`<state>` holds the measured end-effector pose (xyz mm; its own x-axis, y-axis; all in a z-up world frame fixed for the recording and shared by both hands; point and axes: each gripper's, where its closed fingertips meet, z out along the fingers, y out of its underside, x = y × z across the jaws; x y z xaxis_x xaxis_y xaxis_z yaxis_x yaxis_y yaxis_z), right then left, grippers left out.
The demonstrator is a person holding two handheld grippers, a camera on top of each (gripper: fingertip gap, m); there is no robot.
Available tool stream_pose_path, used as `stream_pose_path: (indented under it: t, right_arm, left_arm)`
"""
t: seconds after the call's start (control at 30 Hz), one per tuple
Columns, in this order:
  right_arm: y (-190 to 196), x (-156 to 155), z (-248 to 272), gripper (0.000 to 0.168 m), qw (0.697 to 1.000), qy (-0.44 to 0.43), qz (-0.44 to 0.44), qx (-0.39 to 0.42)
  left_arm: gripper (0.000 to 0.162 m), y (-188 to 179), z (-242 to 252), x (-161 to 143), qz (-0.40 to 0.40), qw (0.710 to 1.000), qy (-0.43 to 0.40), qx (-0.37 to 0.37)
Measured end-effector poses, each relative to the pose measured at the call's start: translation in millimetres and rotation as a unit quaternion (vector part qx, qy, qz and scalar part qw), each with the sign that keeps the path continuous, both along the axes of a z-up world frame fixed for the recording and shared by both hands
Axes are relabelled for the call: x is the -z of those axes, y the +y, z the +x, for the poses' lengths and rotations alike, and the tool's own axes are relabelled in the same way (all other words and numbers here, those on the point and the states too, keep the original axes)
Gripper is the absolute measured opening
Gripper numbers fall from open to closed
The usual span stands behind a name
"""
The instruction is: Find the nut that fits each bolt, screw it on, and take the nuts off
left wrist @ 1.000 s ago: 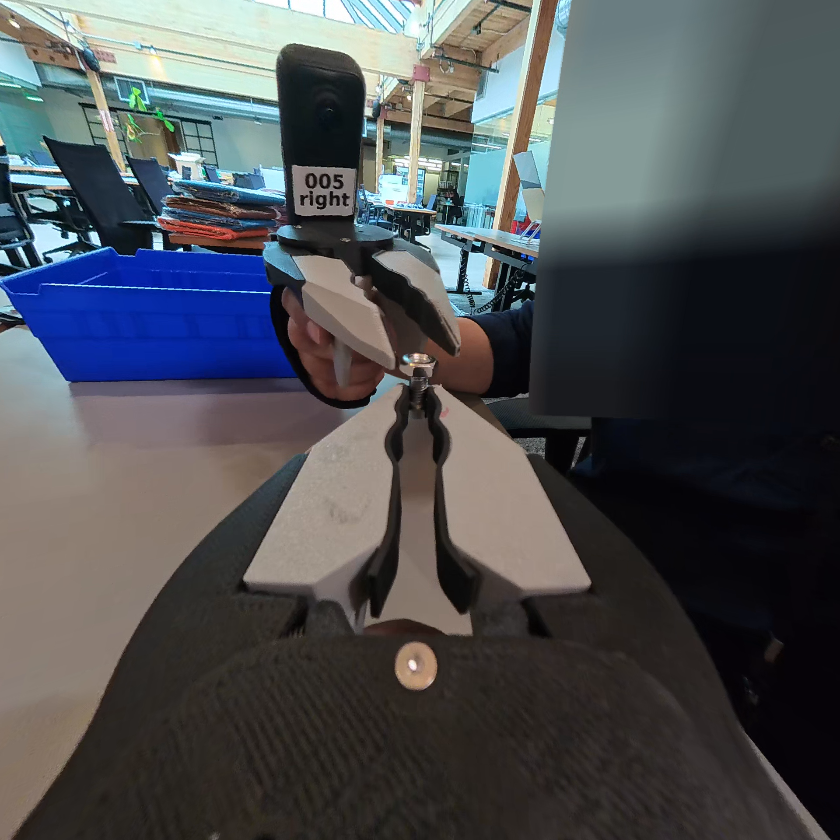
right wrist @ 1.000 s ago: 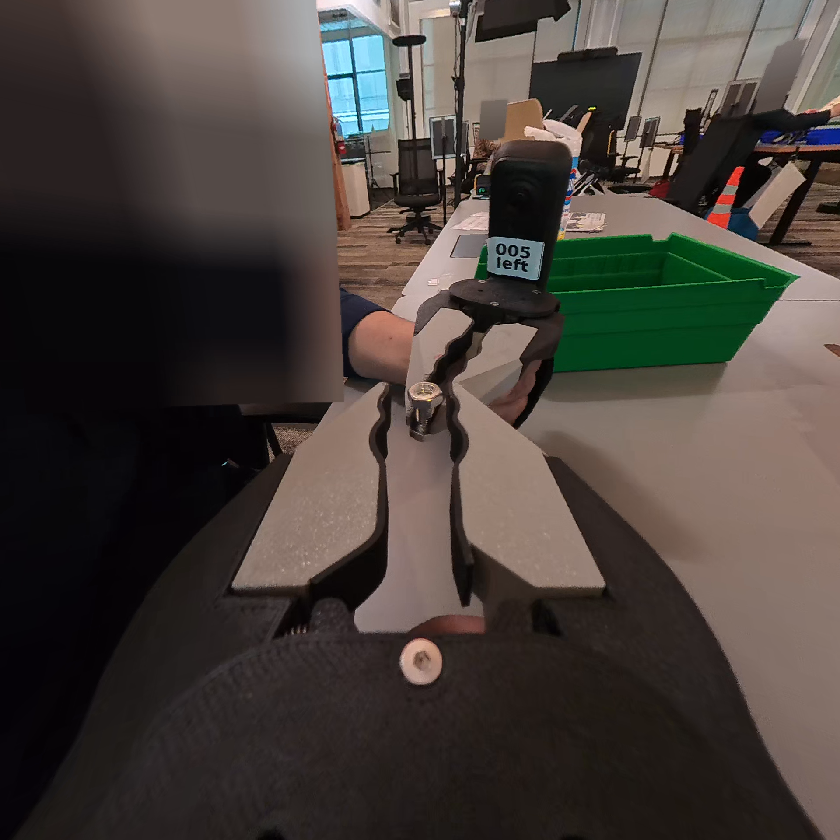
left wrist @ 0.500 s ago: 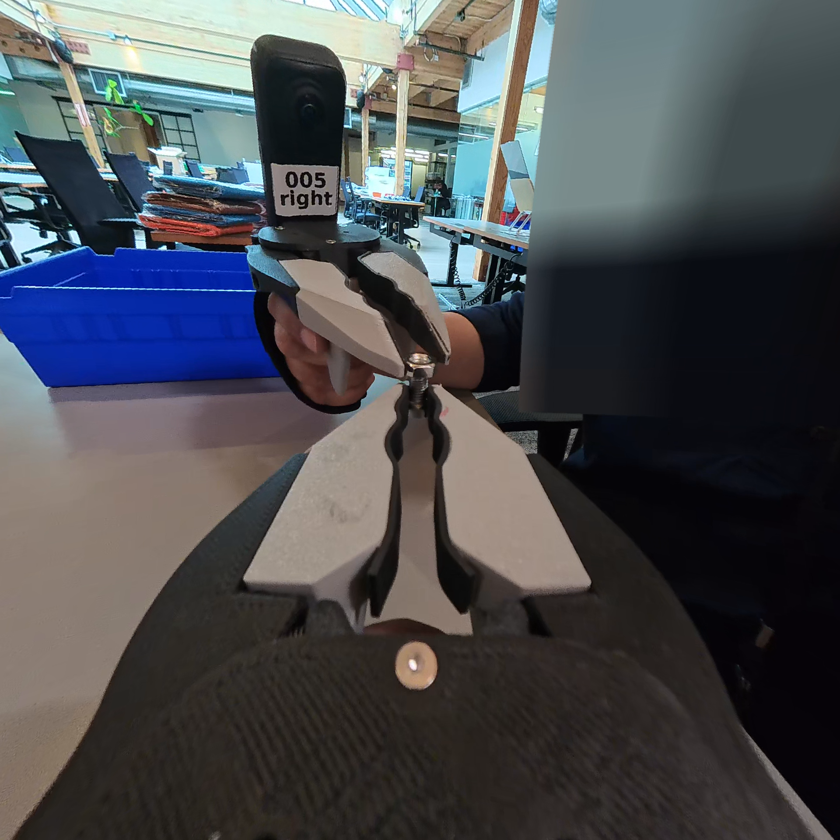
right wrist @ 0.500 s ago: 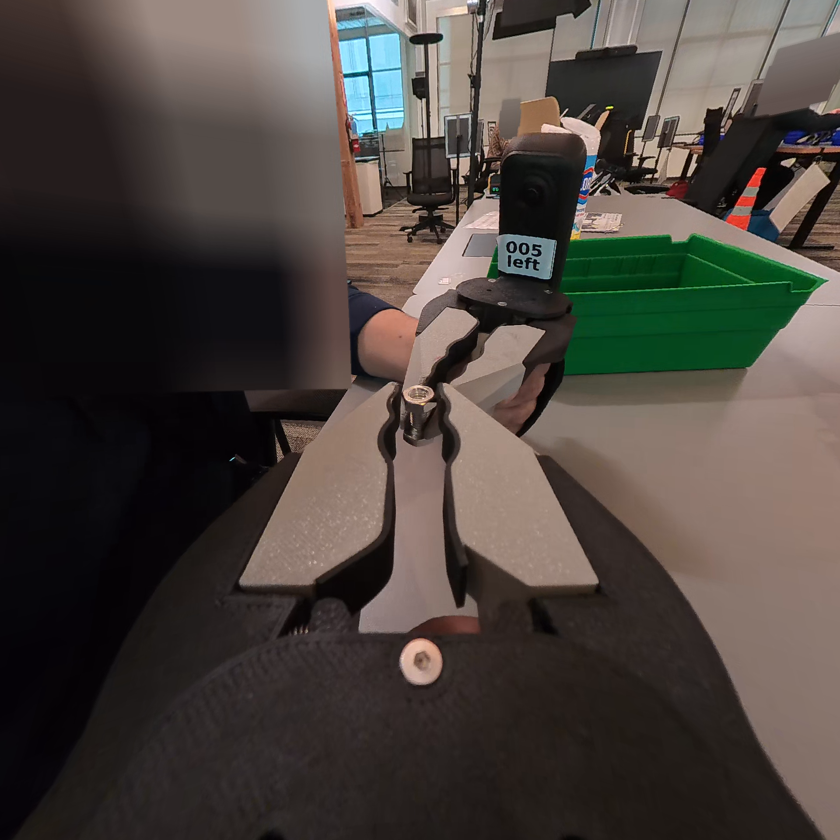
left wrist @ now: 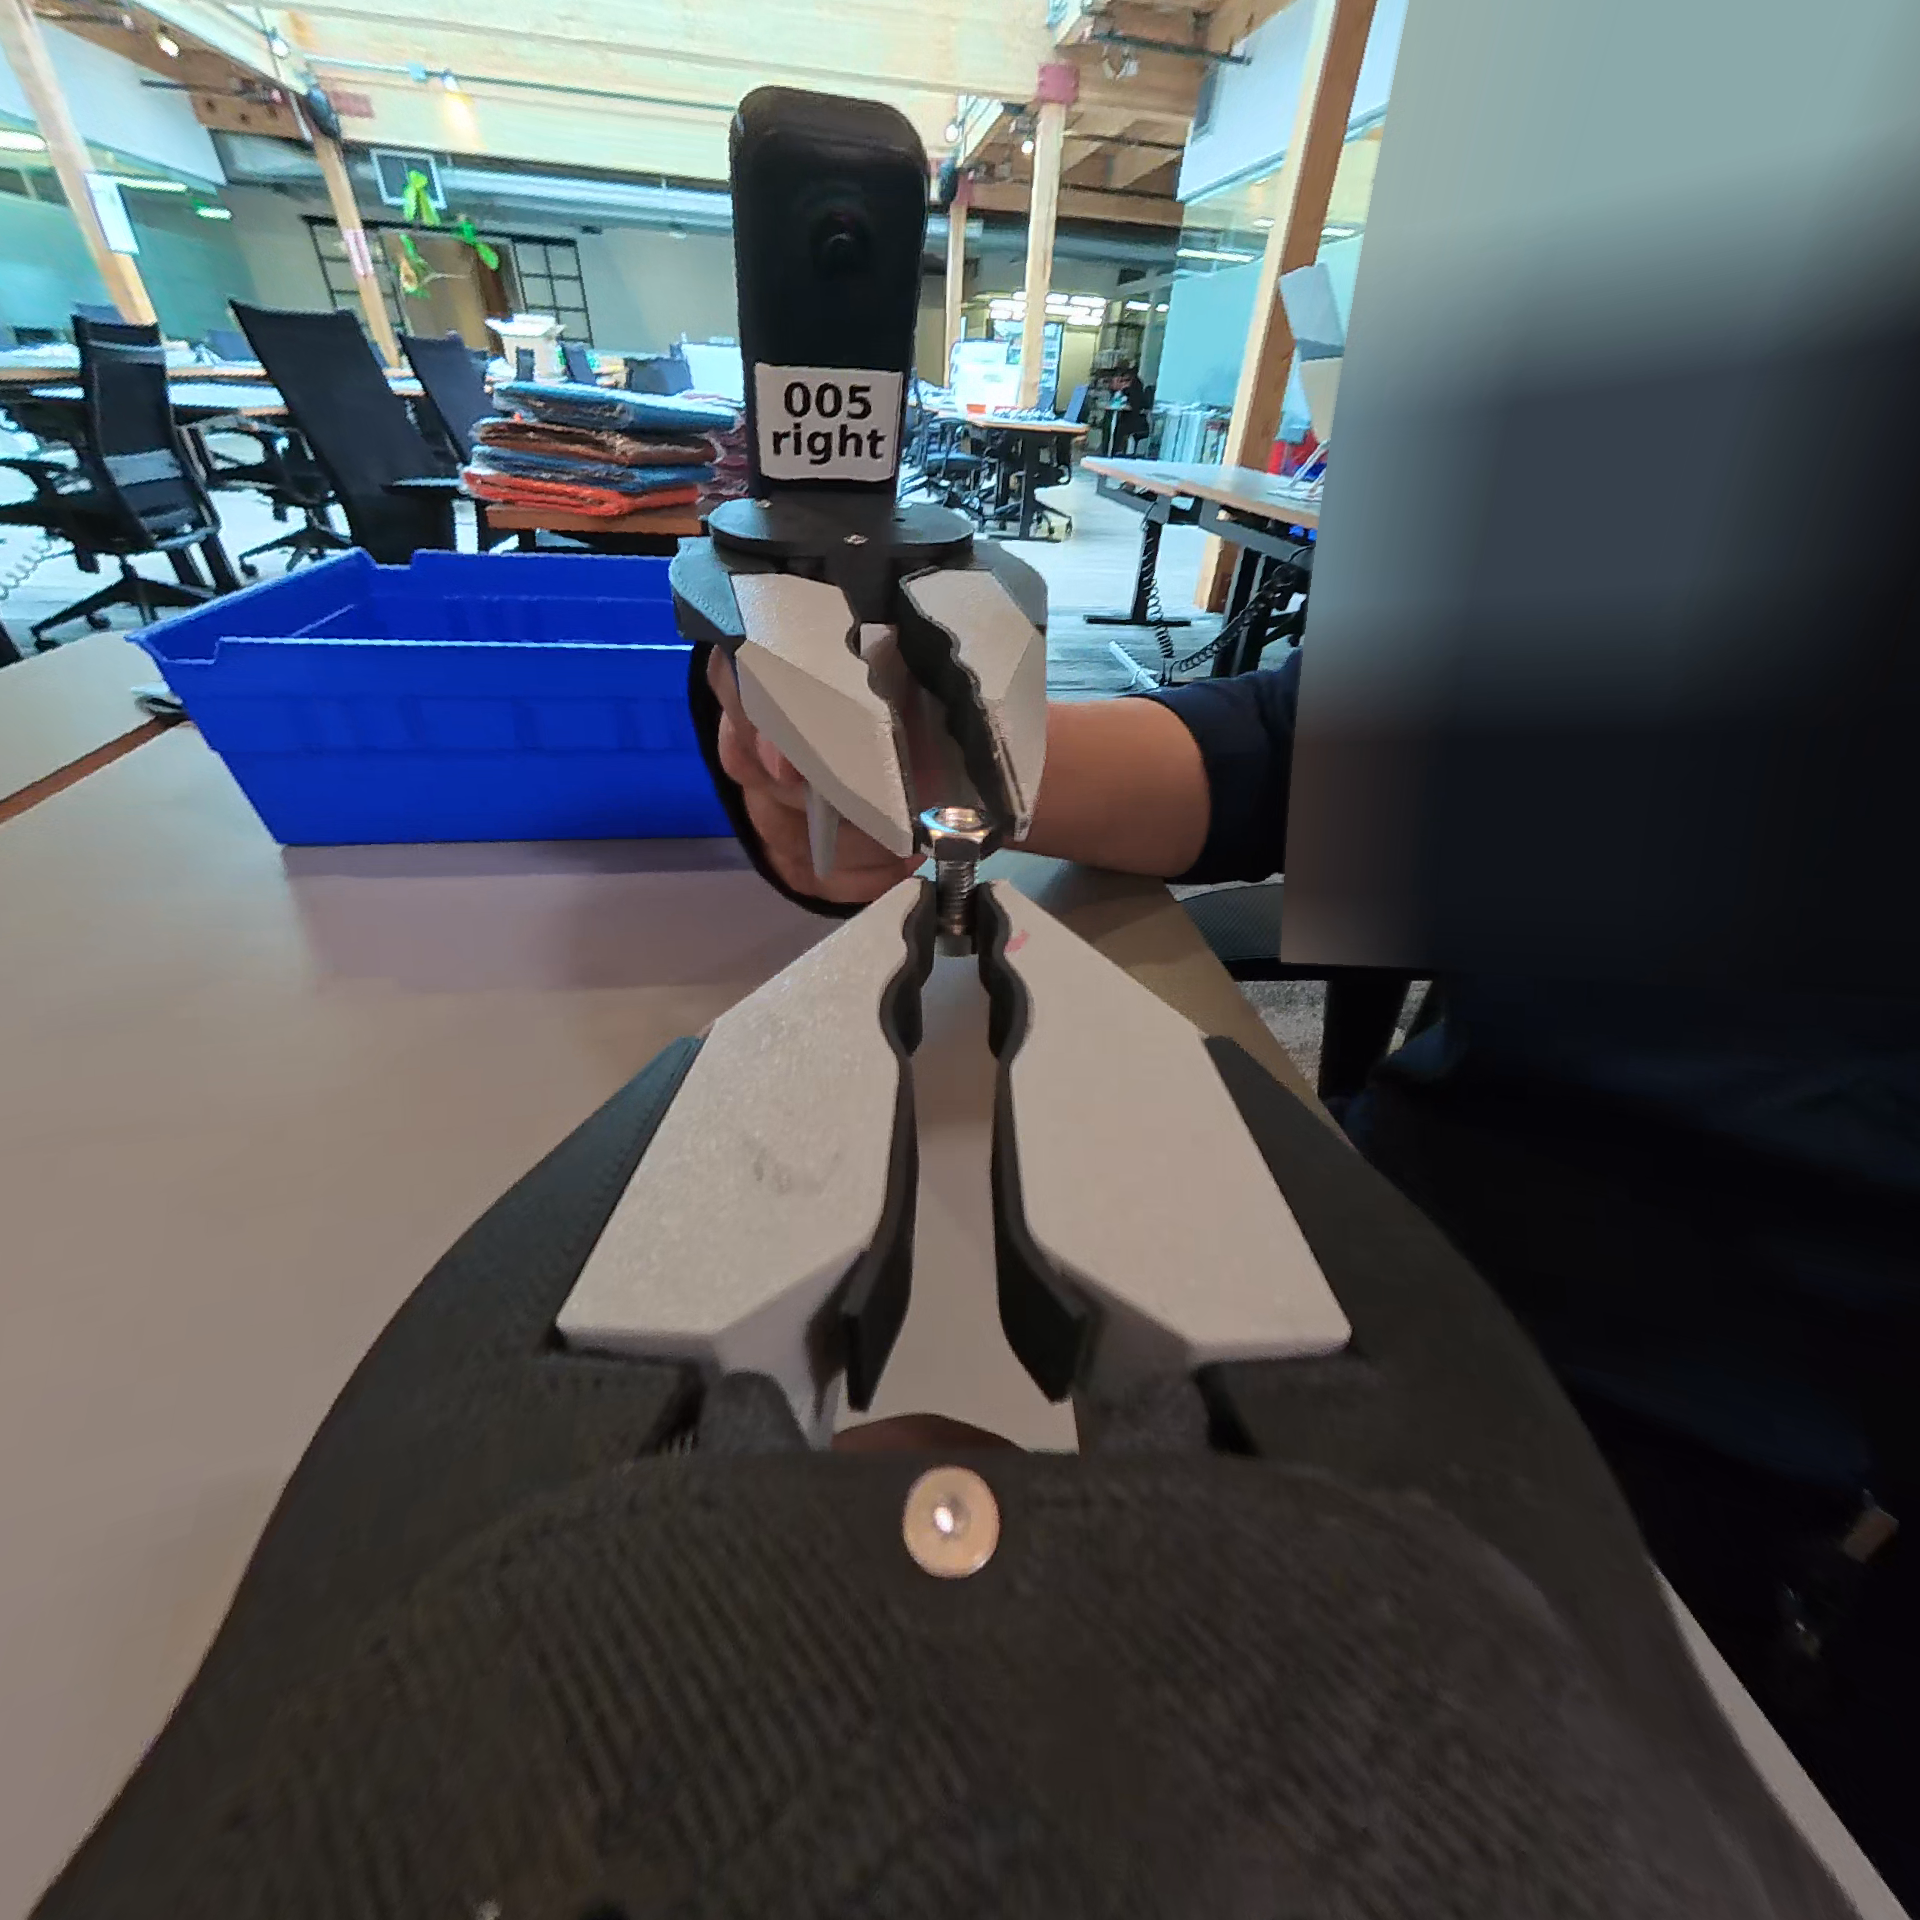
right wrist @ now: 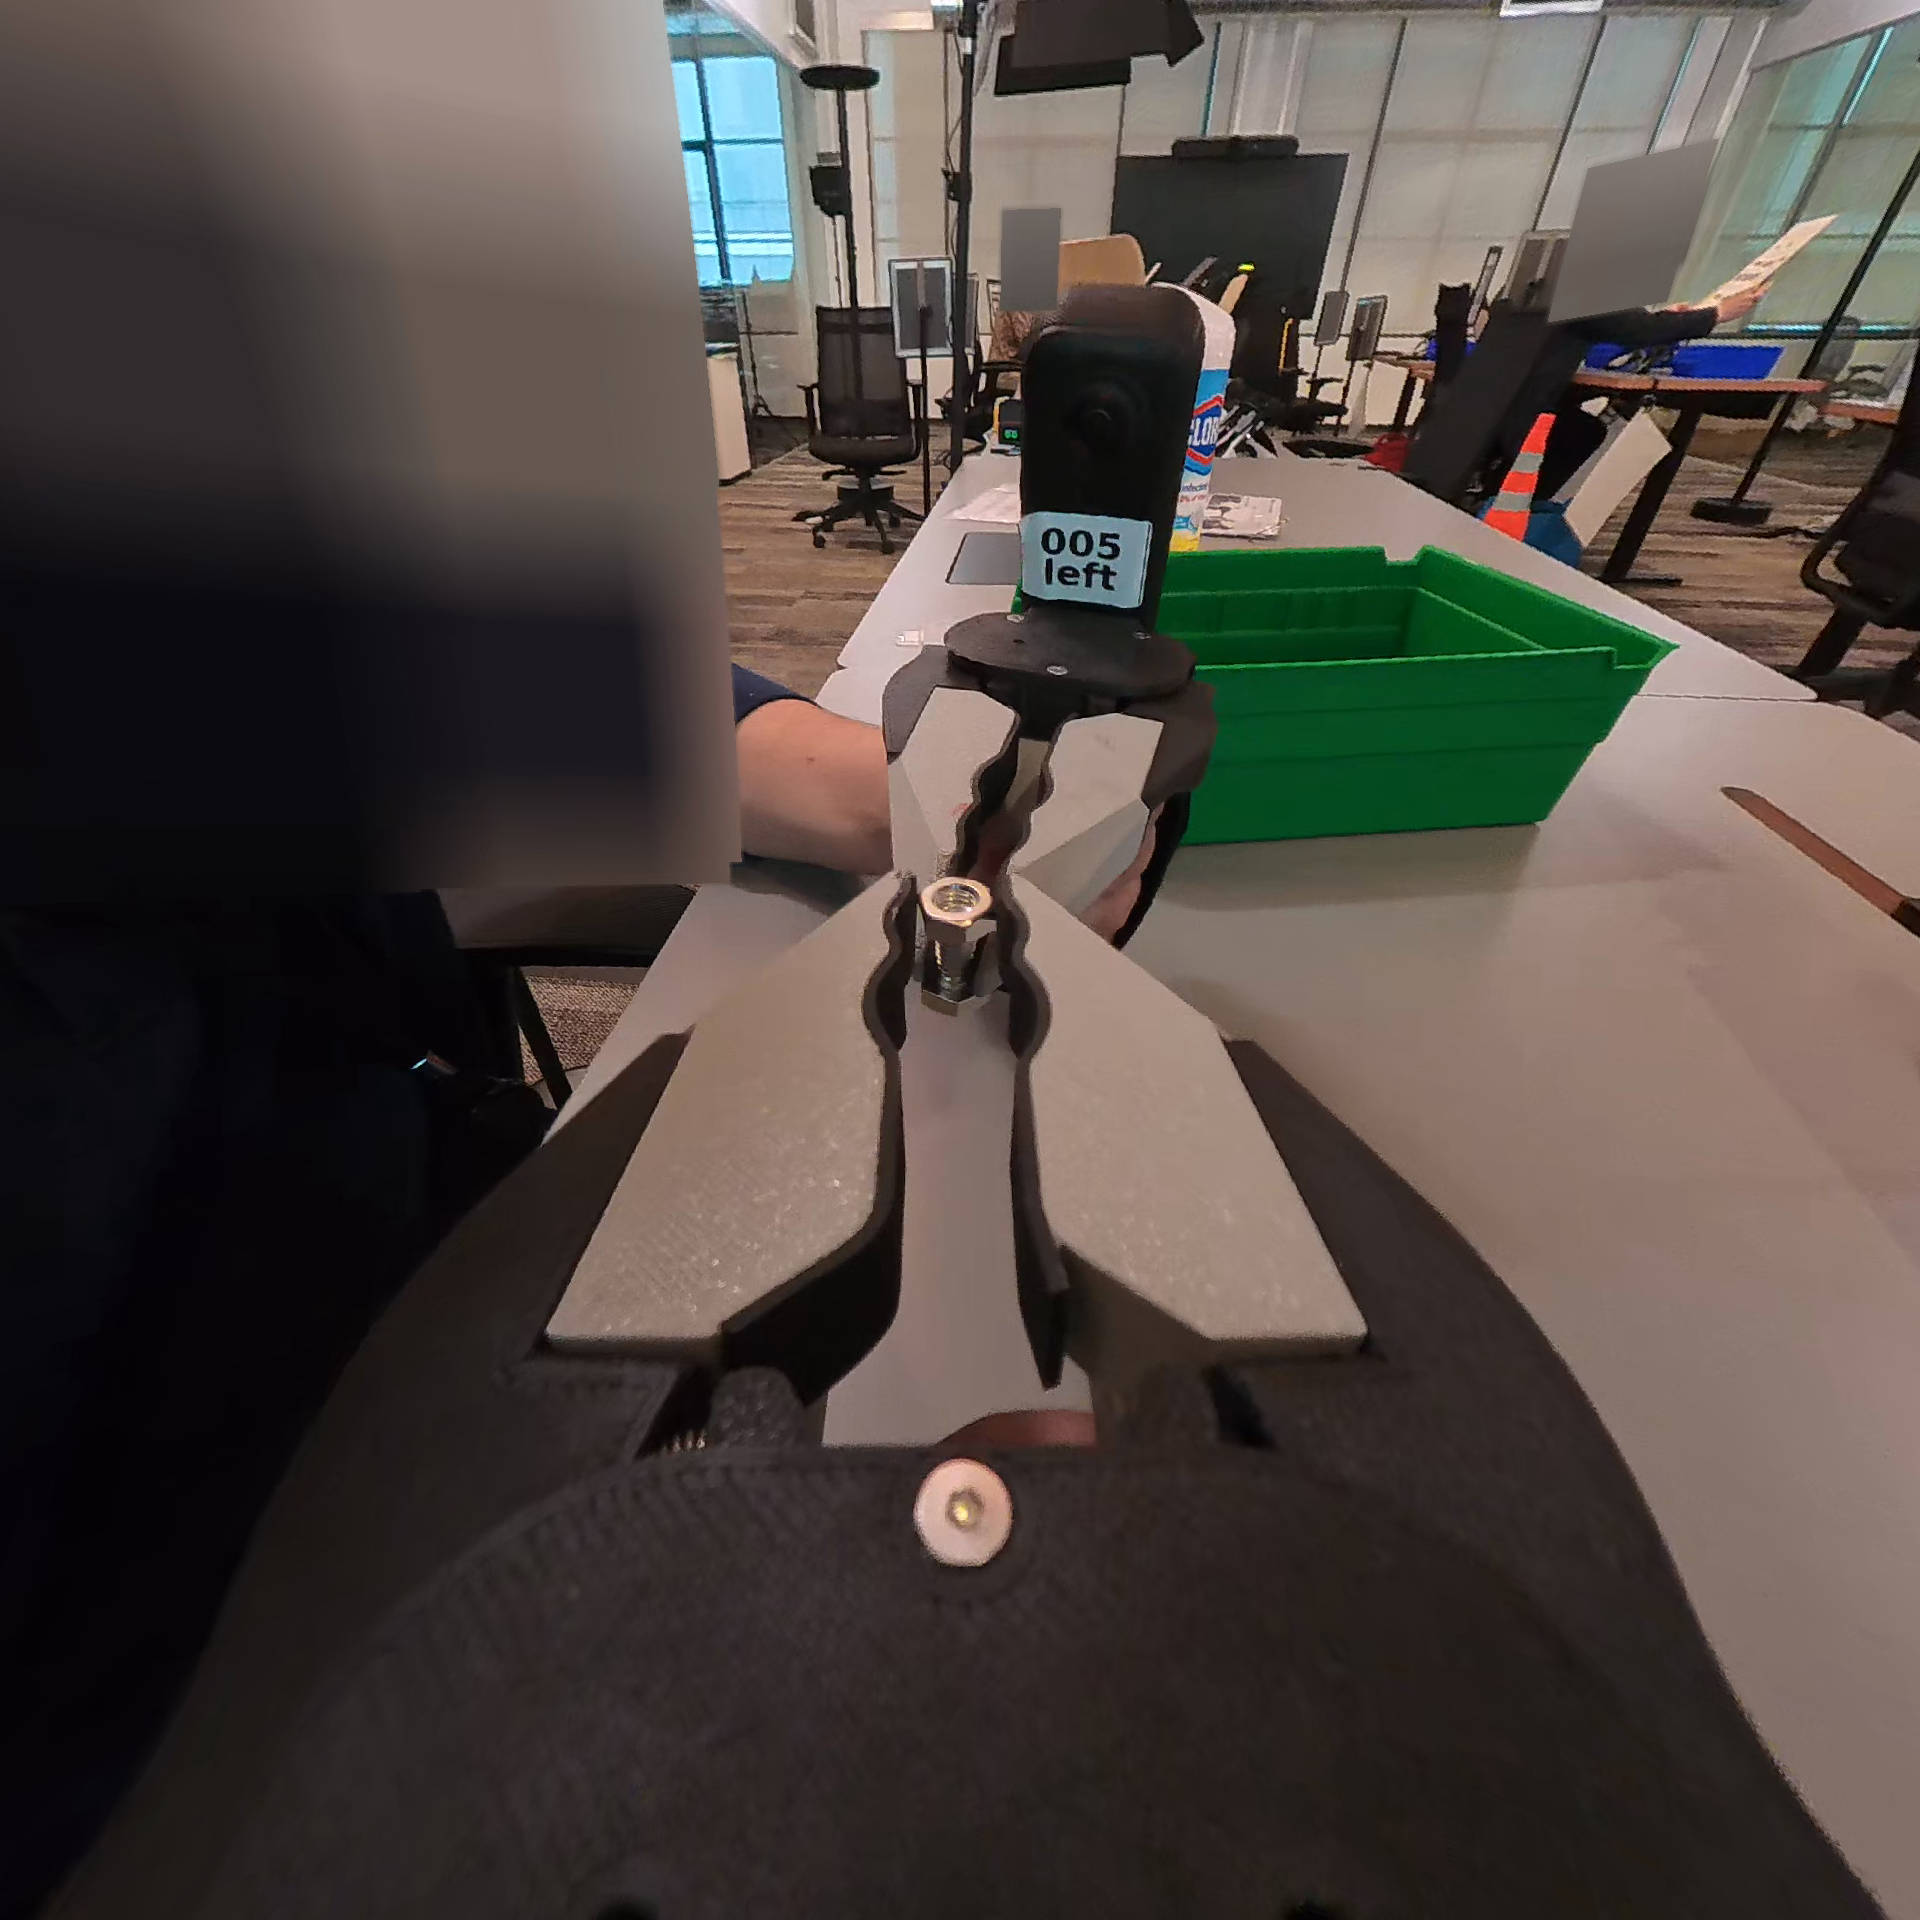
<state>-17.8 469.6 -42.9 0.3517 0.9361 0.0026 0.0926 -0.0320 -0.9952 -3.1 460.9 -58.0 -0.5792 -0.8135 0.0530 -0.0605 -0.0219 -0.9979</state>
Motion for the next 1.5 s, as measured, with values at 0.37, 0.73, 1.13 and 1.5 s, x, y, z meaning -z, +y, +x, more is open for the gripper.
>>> stream_pose_path:
  t: [0.37, 0.73, 1.13, 1.5]
  right_arm:
    - [21, 8, 13, 0.012, 0.995, -0.018, -0.022, 0.094]
    - [38, 16, 23, 0.012, 0.975, -0.022, -0.056, 0.216]
    - [50, 27, 32, 0.012, 0.926, -0.029, -0.055, 0.373]
    - [53, 32, 34, 0.012, 0.919, -0.016, -0.058, 0.39]
  left_arm:
    - [0.005, 20, 13, 7, 0.005, 0.997, 0.019, -0.074]
    - [0.005, 35, 22, 15, 0.015, 0.989, 0.036, -0.14]
    - [0.005, 46, 29, 27, 0.034, 0.975, 0.061, -0.21]
    - [0.005, 49, 29, 31, 0.032, 0.975, 0.07, -0.21]
